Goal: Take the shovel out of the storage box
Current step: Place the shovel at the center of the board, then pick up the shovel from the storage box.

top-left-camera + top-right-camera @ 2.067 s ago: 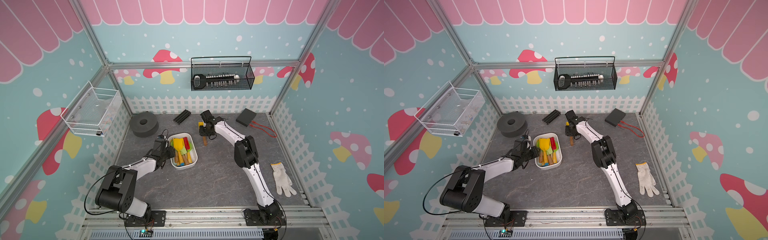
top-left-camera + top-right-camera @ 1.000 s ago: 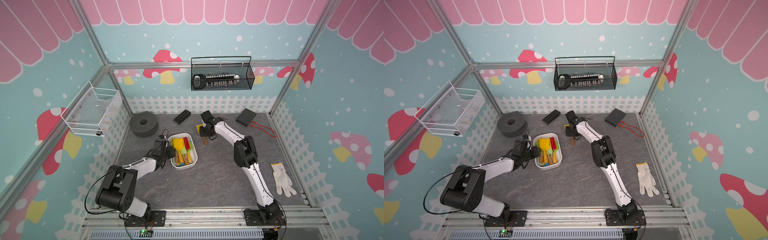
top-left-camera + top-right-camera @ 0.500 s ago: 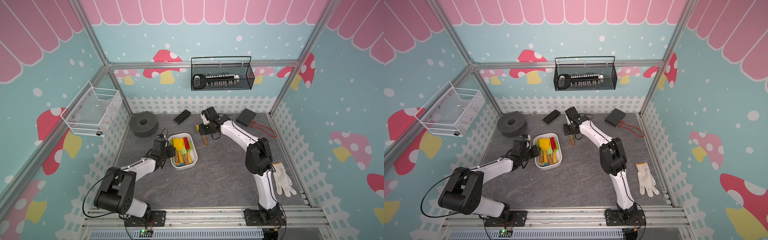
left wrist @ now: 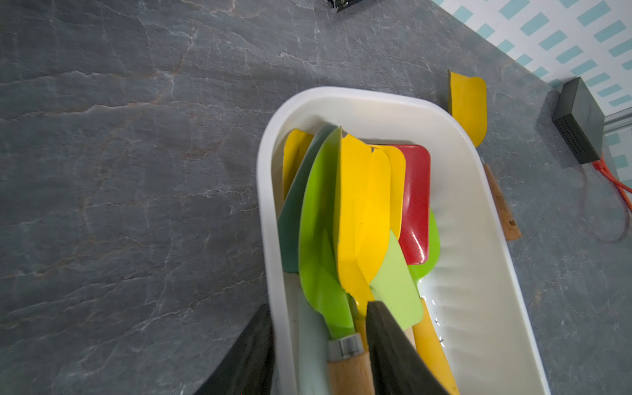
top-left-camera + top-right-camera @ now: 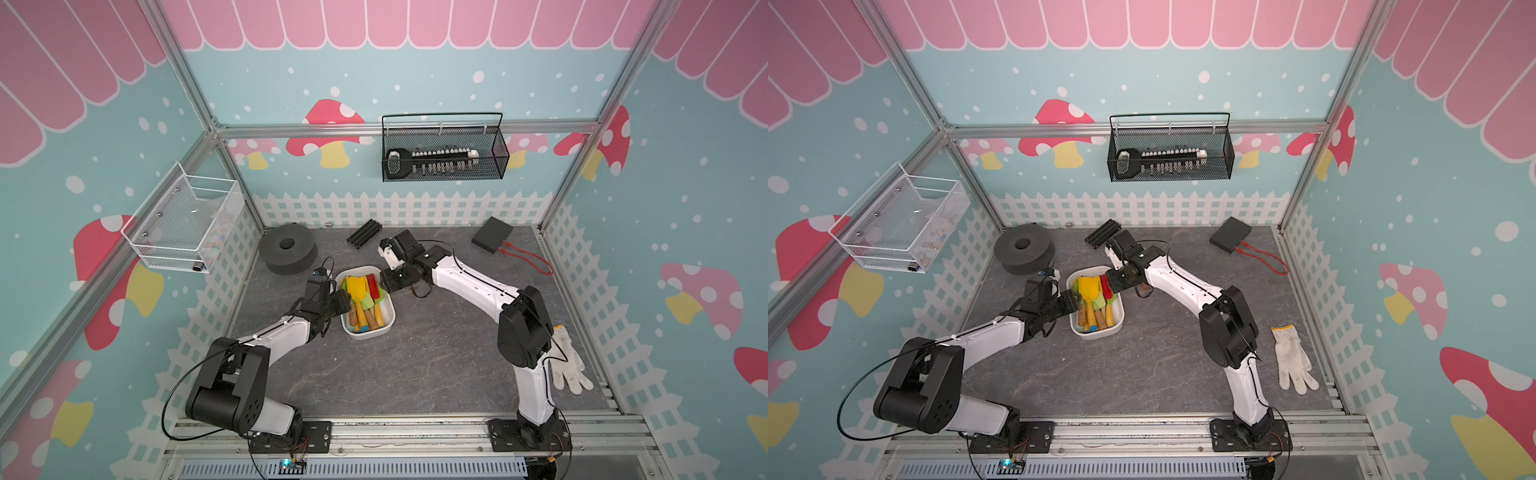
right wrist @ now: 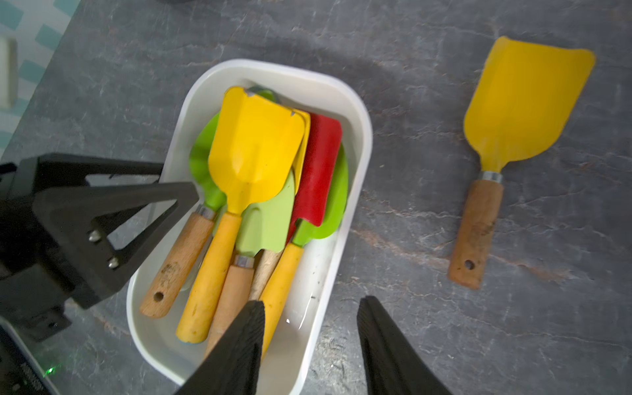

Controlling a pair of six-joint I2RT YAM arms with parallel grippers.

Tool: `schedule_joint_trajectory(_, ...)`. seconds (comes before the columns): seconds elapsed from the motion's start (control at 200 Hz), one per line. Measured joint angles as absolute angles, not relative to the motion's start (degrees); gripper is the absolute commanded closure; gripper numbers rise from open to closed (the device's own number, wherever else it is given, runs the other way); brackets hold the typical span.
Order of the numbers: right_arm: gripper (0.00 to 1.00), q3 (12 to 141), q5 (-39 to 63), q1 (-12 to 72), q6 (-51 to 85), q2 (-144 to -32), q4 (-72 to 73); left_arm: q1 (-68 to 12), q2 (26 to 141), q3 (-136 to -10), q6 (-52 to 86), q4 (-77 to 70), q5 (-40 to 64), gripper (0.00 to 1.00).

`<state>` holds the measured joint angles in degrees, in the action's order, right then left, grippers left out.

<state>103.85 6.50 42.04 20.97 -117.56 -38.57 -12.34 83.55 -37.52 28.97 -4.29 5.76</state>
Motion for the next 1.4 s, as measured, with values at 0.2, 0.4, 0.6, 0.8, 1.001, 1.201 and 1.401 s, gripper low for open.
schedule_joint_trajectory(0.2, 0.50, 103.59, 9.06, 44.73, 21.39, -117.56, -39.53, -12.34, 83.53, -37.54, 30.02, -4.14, 5.63, 0.53)
schedule_joint_trajectory(0.4, 0.53, 100.27, 13.21, 45.63, 25.21, -117.58, -37.65, -12.34, 83.53, -37.54, 30.26, -4.14, 5.80, 0.54)
schedule_joint_trajectory(0.6, 0.52, 98.65, 17.17, 45.76, 30.15, -118.06, -34.35, -12.34, 83.22, -37.54, 30.26, -3.90, 5.65, 0.56)
schedule_joint_trajectory(0.8, 0.52, 101.95, 18.52, 45.76, 32.53, -121.10, -33.80, -12.23, 82.63, -37.50, 30.26, -3.14, 5.32, 0.65)
schedule_joint_trajectory(1.001, 0.52, 105.60, 18.50, 45.91, 33.30, -125.38, -34.30, -12.12, 82.54, -37.39, 30.20, -2.76, 4.99, 0.72)
schedule_joint_trajectory(1.201, 0.54, 108.27, 17.28, 46.24, 33.61, -128.27, -35.48, -12.12, 82.54, -37.39, 29.98, -2.57, 4.80, 0.73)
schedule_joint_trajectory(1.401, 0.57, 111.39, 15.90, 46.61, 33.67, -130.89, -36.23, -12.12, 82.54, -37.39, 29.78, -2.42, 4.60, 0.76)
